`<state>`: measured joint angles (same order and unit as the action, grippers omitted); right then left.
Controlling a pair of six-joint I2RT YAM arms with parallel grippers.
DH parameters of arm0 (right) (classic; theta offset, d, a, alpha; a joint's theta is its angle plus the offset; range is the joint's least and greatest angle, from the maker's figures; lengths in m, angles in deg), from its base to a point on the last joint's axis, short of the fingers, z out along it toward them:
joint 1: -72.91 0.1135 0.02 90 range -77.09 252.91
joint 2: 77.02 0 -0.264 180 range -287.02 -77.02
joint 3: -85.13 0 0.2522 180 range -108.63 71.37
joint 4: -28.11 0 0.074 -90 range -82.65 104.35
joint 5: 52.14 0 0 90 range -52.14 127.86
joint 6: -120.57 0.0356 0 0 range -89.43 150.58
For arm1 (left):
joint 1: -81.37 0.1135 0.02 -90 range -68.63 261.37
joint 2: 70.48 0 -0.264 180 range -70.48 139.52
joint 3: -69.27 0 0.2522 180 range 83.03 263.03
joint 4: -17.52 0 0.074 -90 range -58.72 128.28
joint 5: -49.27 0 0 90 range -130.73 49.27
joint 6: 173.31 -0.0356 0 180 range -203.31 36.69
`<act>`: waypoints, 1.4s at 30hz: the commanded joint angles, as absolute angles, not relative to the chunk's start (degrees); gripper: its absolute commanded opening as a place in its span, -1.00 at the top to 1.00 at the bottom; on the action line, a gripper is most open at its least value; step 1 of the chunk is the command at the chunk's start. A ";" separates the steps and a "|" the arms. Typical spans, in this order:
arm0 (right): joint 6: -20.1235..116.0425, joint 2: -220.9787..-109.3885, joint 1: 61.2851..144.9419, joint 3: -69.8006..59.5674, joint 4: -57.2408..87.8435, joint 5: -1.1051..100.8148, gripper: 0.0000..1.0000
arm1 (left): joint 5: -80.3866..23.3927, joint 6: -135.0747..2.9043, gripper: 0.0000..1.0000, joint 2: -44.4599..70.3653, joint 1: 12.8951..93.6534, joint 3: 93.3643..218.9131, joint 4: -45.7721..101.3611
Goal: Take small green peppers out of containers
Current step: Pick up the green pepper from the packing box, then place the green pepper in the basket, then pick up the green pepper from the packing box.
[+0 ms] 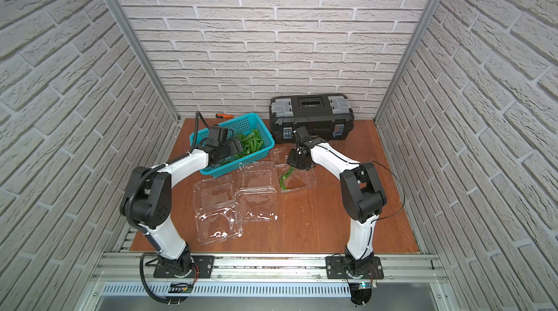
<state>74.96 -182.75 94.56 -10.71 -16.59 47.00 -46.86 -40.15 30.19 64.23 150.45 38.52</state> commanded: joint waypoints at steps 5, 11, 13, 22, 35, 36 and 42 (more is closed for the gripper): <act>80.85 -190.59 96.33 -23.01 7.09 64.91 0.89 | -49.62 -38.57 -0.97 28.65 64.97 149.69 37.05; 95.21 -201.67 96.77 -32.18 29.51 73.54 0.38 | -50.55 -38.35 -0.97 27.26 65.37 148.79 37.73; 93.44 -201.42 96.75 -32.51 26.08 72.68 0.34 | -50.65 -38.39 -0.96 27.17 65.35 148.78 38.00; 63.87 -184.82 98.40 -18.34 -5.80 52.33 0.38 | -50.59 -38.31 -0.96 28.45 65.38 149.11 37.49; 55.27 -177.33 98.72 0.78 -13.28 50.04 0.39 | -48.46 -36.72 -0.96 32.22 65.12 151.72 36.79; 55.27 -178.03 98.90 0.88 -13.33 50.46 0.40 | -48.40 -36.65 -0.97 32.40 65.03 151.85 36.70; 54.23 -182.17 100.31 -0.08 -14.56 53.98 0.39 | -48.29 -36.70 -0.96 32.09 64.66 151.46 36.64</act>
